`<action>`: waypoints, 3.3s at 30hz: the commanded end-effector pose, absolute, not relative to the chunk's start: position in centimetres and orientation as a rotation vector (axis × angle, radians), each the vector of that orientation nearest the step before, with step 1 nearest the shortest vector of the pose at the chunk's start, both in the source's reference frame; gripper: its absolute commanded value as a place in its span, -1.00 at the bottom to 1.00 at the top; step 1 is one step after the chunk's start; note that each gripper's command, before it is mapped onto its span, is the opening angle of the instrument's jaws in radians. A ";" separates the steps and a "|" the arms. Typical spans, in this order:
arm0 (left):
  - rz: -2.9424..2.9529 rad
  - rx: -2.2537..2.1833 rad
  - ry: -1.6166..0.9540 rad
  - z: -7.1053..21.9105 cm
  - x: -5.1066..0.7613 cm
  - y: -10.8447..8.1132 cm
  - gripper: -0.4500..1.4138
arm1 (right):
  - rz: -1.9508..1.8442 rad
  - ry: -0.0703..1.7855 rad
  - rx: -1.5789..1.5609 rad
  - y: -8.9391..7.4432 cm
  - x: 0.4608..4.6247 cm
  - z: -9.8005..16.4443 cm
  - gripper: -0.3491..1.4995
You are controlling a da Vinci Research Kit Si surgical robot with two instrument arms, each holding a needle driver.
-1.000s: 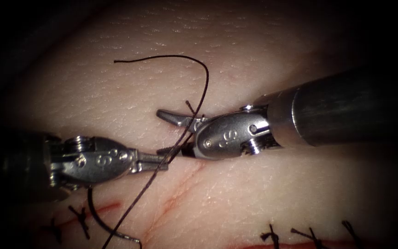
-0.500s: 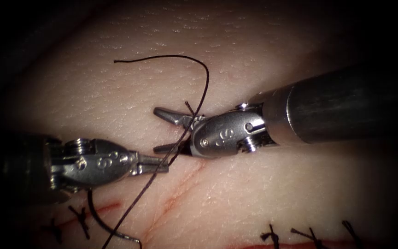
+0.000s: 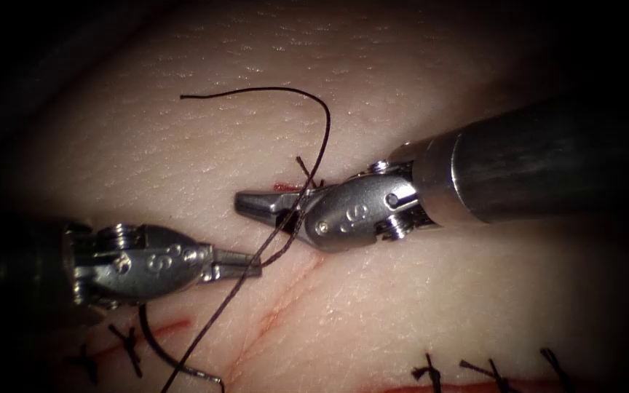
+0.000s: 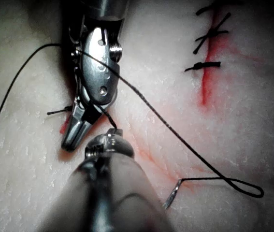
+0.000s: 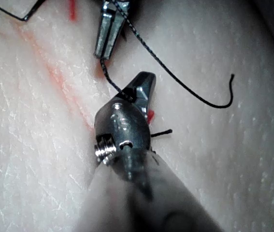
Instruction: Wound Closure
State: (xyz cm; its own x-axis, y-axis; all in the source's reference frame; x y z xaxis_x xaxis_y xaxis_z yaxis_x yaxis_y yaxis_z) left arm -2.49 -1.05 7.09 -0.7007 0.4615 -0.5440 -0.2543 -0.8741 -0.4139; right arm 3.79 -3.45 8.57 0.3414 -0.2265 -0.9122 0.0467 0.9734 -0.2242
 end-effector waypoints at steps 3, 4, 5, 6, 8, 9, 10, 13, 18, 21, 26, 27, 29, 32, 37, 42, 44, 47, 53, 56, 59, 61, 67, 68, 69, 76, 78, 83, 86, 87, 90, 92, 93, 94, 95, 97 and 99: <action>2.543 -0.954 -0.444 7.1 -2.42 -1.1 -1.00 | -0.100 1.216 -0.105 -3.5 3.73 8.5 0.75; 2.543 -0.954 -0.432 7.1 -2.37 -1.1 -1.00 | -0.089 1.214 -0.098 -3.5 3.68 8.5 0.84; 2.545 -0.954 -0.426 7.1 -2.31 -1.0 -1.00 | -0.080 1.212 -0.097 -3.5 3.62 8.5 0.91; 2.549 -0.950 -0.415 7.1 -2.22 -1.0 -1.00 | -0.069 1.203 -0.108 -3.5 3.52 8.4 0.96; 2.553 -0.950 -0.397 7.1 -2.04 -1.0 -1.00 | -0.057 1.208 -0.109 -3.6 3.36 8.3 0.98; 2.553 -0.951 -0.387 7.1 -1.96 -1.0 -1.00 | -0.050 1.210 -0.113 -3.6 3.23 8.3 0.98; 2.560 -0.950 -0.376 7.1 -1.87 -1.0 -1.00 | -0.039 1.210 -0.112 -3.6 3.14 8.2 0.98; 2.550 -0.939 -0.358 7.2 -1.60 -0.9 -1.00 | -0.017 1.209 -0.122 -3.5 2.86 8.1 0.98; 2.536 -0.919 -0.328 7.4 -1.25 -0.8 -1.00 | 0.008 1.193 -0.125 -3.5 2.55 8.1 0.98; 2.525 -0.909 -0.321 7.5 -1.16 -0.8 -1.00 | 0.034 1.193 -0.133 -3.5 2.45 8.1 0.96; 2.510 -0.906 -0.381 7.9 -1.14 -1.0 -1.00 | 0.055 1.194 -0.137 -3.5 2.39 8.1 0.93; 2.511 -0.886 -0.398 8.0 -1.14 -1.0 -1.00 | 0.055 1.194 -0.137 -3.5 2.39 8.1 0.93; 2.518 -0.864 -0.422 8.1 -1.13 -1.0 -1.00 | 0.055 1.194 -0.137 -3.5 2.39 8.1 0.93; 2.531 -0.814 -0.475 8.2 -1.08 -1.1 -0.82 | 0.058 1.192 -0.137 -3.5 2.39 8.0 0.91; 2.560 -0.708 -0.541 8.4 -0.97 -1.2 0.17 | 0.062 1.195 -0.135 -3.5 2.40 8.0 0.91; 2.556 -0.686 -0.517 8.3 -0.83 -1.1 0.35 | 0.062 1.195 -0.133 -3.6 2.40 8.0 0.91; 2.554 -0.676 -0.508 8.2 -0.76 -1.1 0.35 | 0.062 1.196 -0.132 -3.6 2.39 7.9 0.91; 2.558 -0.668 -0.503 8.1 -0.67 -1.1 0.33 | 0.062 1.196 -0.131 -3.6 2.38 7.9 0.91; 2.530 -0.677 -0.451 7.8 -0.51 -0.9 0.24 | 0.066 1.198 -0.122 -3.5 2.33 7.9 0.87; 2.490 -0.727 -0.400 7.6 -0.56 -0.8 0.10 | 0.107 1.201 -0.094 -3.4 2.30 7.8 0.89; 2.467 -0.898 -0.285 7.3 -0.81 -0.6 0.01 | 0.153 1.200 -0.061 -3.3 2.30 7.7 0.95; 2.442 -1.029 -0.252 7.1 -0.99 -0.6 -0.06 | 0.157 1.192 -0.046 -3.3 2.31 7.7 0.95; 2.347 -1.414 -0.214 6.7 -1.47 -0.6 -0.06 | 0.200 1.190 -0.002 -3.3 2.25 7.6 0.91; 2.342 -1.446 -0.225 6.7 -1.52 -0.6 -0.06 | 0.221 1.191 0.014 -3.2 2.23 7.6 0.91; 2.348 -1.477 -0.236 6.7 -1.56 -0.6 -0.05 | 0.229 1.189 0.024 -3.2 2.21 7.6 0.91; 2.357 -1.642 -0.318 6.7 -1.66 -0.6 0.06 | 0.251 1.155 0.102 -3.2 2.06 7.6 0.91; 2.364 -1.658 -0.317 6.8 -1.65 -0.6 0.10 | 0.261 1.154 0.117 -3.2 2.01 7.6 0.89; 2.361 -1.705 -0.326 6.8 -1.67 -0.6 0.13 | 0.257 1.153 0.139 -3.2 1.97 7.6 0.87; 2.355 -1.724 -0.329 6.8 -1.67 -0.6 0.13 | 0.256 1.150 0.140 -3.2 1.98 7.6 0.87; 2.347 -1.731 -0.337 6.8 -1.67 -0.6 0.13 | 0.256 1.150 0.140 -3.2 1.98 7.6 0.87; 2.348 -1.733 -0.337 6.8 -1.67 -0.6 0.13 | 0.255 1.149 0.143 -3.2 1.99 7.6 0.85; 2.348 -1.736 -0.338 6.8 -1.68 -0.6 0.13 | 0.255 1.150 0.144 -3.2 2.01 7.6 0.85; 2.348 -1.736 -0.338 6.8 -1.68 -0.6 0.13 | 0.255 1.152 0.145 -3.2 2.02 7.6 0.84; 2.349 -1.734 -0.336 6.8 -1.68 -0.6 0.12 | 0.254 1.154 0.147 -3.2 2.02 7.6 0.84; 2.350 -1.732 -0.333 6.8 -1.68 -0.6 0.12 | 0.254 1.154 0.147 -3.2 2.03 7.6 0.84; 2.351 -1.730 -0.331 6.8 -1.67 -0.6 0.12 | 0.254 1.154 0.147 -3.2 2.03 7.6 0.84; 2.353 -1.728 -0.329 6.8 -1.67 -0.6 0.12 | 0.253 1.155 0.148 -3.2 2.04 7.6 0.82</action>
